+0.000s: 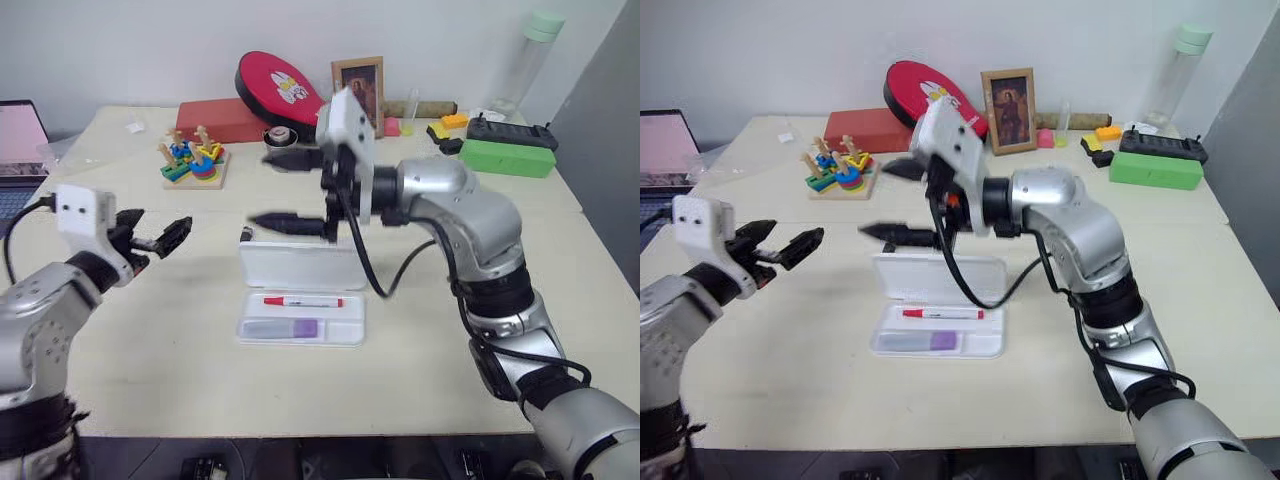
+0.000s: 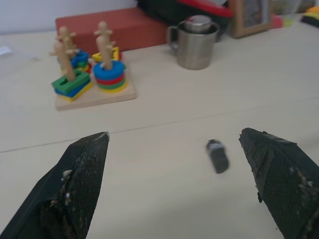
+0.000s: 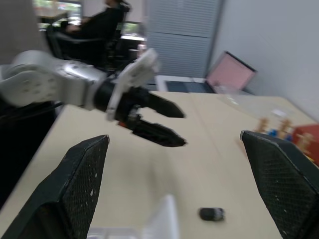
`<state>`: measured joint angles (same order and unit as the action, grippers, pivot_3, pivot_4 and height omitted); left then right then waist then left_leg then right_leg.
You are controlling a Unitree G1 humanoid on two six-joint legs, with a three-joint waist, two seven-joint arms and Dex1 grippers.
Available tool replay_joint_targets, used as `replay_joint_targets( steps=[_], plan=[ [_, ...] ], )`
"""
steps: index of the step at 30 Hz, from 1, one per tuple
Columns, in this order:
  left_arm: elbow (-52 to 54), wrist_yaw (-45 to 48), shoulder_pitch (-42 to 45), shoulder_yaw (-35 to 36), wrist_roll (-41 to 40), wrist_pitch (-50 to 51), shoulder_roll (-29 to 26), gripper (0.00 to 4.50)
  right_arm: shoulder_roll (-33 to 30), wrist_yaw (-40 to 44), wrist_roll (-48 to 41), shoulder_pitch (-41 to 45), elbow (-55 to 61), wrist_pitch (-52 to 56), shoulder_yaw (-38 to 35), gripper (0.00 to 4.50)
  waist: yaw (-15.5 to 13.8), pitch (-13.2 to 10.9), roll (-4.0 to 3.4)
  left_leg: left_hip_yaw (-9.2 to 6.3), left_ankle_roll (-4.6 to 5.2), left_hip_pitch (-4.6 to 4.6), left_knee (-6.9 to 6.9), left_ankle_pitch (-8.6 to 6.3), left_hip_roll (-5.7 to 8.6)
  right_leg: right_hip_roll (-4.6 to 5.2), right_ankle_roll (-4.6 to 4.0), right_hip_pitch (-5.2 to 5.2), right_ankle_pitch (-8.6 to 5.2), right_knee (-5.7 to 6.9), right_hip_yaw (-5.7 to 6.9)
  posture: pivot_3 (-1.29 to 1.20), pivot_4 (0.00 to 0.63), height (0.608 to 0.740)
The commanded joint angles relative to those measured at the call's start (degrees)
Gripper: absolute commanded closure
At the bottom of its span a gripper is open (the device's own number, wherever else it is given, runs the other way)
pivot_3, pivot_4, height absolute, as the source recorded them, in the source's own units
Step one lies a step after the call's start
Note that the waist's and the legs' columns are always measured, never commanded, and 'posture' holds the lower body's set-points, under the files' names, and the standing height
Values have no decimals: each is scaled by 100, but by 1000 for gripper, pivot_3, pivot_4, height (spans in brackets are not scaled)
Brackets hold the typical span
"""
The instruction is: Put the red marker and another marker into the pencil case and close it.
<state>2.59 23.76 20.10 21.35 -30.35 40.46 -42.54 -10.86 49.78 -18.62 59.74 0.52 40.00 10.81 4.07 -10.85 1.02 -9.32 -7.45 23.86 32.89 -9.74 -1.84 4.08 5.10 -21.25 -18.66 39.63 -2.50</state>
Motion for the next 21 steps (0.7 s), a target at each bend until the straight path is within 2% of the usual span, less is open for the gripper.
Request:
replay_joint_targets(
  steps=[1, 5, 12, 16, 20, 21],
  plan=[
    [-919, 46, 683, -592, 456, -199, 178, 0, -45, -184, 73, 163, -106, -164, -122, 59, 4, 0, 0, 0, 0, 3, 0, 0, 0, 0, 0, -3, 0, 0, 0, 0, 150, 740],
    [-2034, 302, 1439, -1113, 802, -438, 536, 0, -50, -350, 69, 172, -80, -187, -174, 59, 11, -2, -2, 1, -3, 10, -3, 2, 1, 0, 0, -13, -1, 0, 1, 0, 150, 740],
    [-3169, 760, 2197, -1636, 1208, -769, 967, 0, -137, -532, 43, 68, 76, -101, -179, 59, 112, -2, -2, 2, -26, 16, -3, 16, 1, 1, 0, -16, -1, -3, -1, 0, 150, 740],
    [-3350, 848, 2281, -1881, 1474, -642, 1020, 0, -183, -597, 16, 48, 154, -29, -186, 59, 113, -2, -2, 2, -27, 16, -1, 16, 1, 1, 0, -16, -1, 1, -2, 0, 150, 740],
    [-3087, 787, 2086, -1884, 1576, -425, 1019, 0, -213, -630, -15, 50, 183, 24, -207, 59, 109, -2, -2, 2, -27, 15, -1, 17, 2, 1, 0, -16, -1, 3, -2, 0, 150, 740],
    [-2974, 769, 2012, -1858, 1585, -372, 1009, 196, -219, -633, -28, 47, 187, 37, -208, 9, 109, -2, -2, 2, -27, 15, -1, 17, 1, 1, 0, -15, -1, 3, -3, 0, 150, 740]
  ],
)
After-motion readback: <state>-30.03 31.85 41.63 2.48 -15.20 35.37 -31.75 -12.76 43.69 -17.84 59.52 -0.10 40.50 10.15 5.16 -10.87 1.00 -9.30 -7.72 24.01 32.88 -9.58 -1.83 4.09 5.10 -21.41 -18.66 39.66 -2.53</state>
